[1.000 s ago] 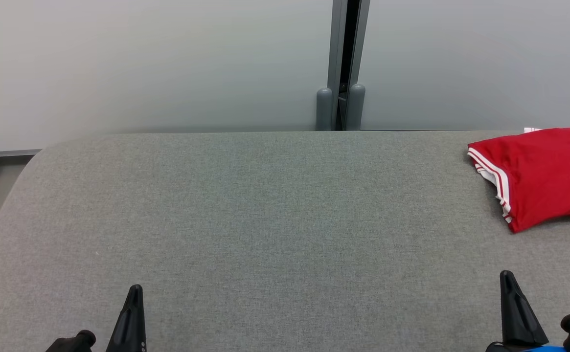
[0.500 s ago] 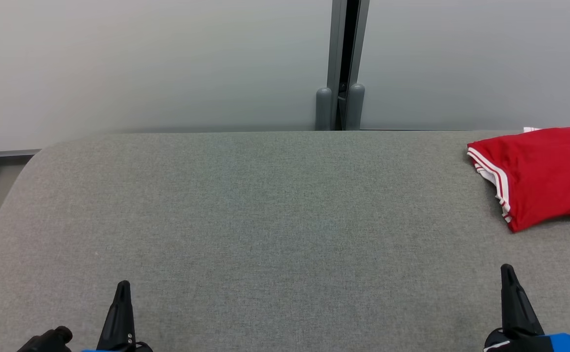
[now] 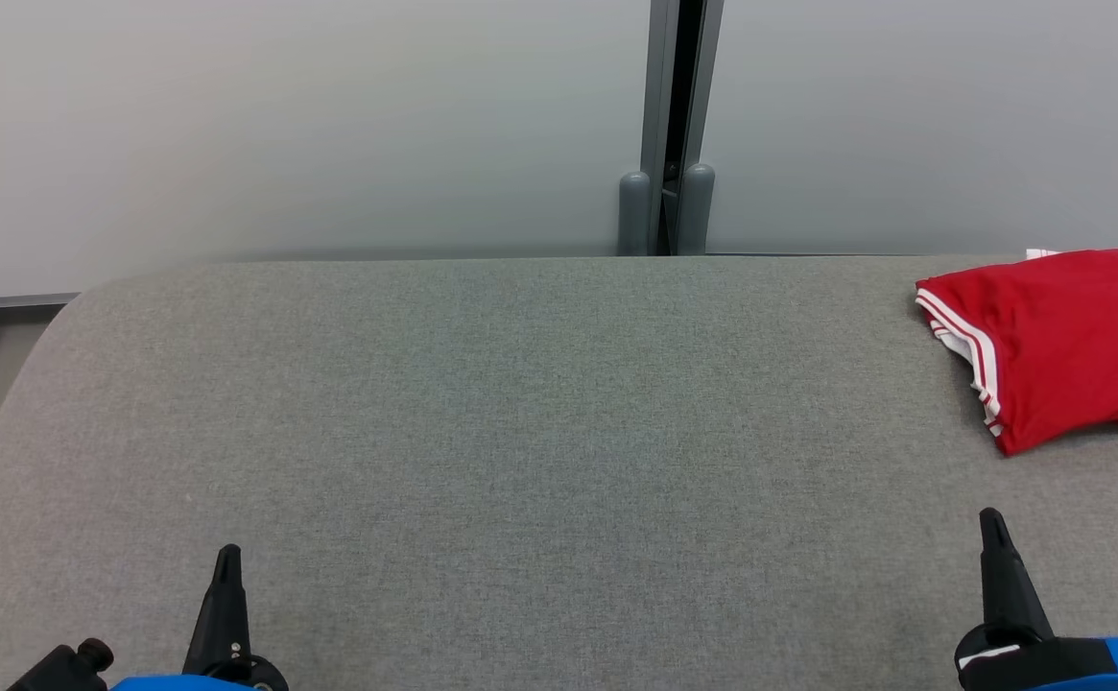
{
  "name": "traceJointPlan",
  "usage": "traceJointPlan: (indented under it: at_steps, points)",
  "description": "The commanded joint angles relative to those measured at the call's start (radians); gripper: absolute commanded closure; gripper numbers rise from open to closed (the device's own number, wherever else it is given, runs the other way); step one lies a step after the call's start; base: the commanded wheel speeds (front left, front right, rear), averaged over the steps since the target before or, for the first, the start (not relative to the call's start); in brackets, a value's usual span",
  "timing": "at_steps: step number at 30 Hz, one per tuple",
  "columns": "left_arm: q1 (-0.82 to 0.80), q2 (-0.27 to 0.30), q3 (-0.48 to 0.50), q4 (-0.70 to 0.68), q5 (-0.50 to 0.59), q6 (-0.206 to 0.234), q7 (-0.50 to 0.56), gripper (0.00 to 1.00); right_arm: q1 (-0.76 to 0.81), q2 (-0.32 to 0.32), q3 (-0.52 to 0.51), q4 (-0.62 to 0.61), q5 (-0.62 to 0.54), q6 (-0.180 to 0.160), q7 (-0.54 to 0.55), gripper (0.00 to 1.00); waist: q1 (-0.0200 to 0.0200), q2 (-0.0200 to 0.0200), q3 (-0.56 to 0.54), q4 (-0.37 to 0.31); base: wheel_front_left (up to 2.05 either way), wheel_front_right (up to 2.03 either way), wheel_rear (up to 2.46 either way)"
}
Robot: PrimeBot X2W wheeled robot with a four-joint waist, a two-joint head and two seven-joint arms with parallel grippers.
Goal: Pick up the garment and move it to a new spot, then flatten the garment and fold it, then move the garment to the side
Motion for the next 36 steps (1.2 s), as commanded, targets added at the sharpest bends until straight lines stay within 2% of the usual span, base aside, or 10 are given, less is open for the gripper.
traceJointPlan:
  at_steps: [1,36]
  points:
    - [-0.031,0.005,0.011,-0.008,-0.043,-0.008,0.01,1.0,-0.033,-0.007,0.001,-0.003,0.05,0.0,0.009,1.0,-0.0001,-0.0001,0.0,0.0,0.0,0.0,0.0]
    - [-0.073,0.008,0.06,0.012,-0.416,-0.028,0.11,1.0,-0.102,-0.008,0.002,0.06,0.465,0.0,0.088,1.0,-0.0001,-0.0001,0.001,-0.003,0.0,0.0,0.0]
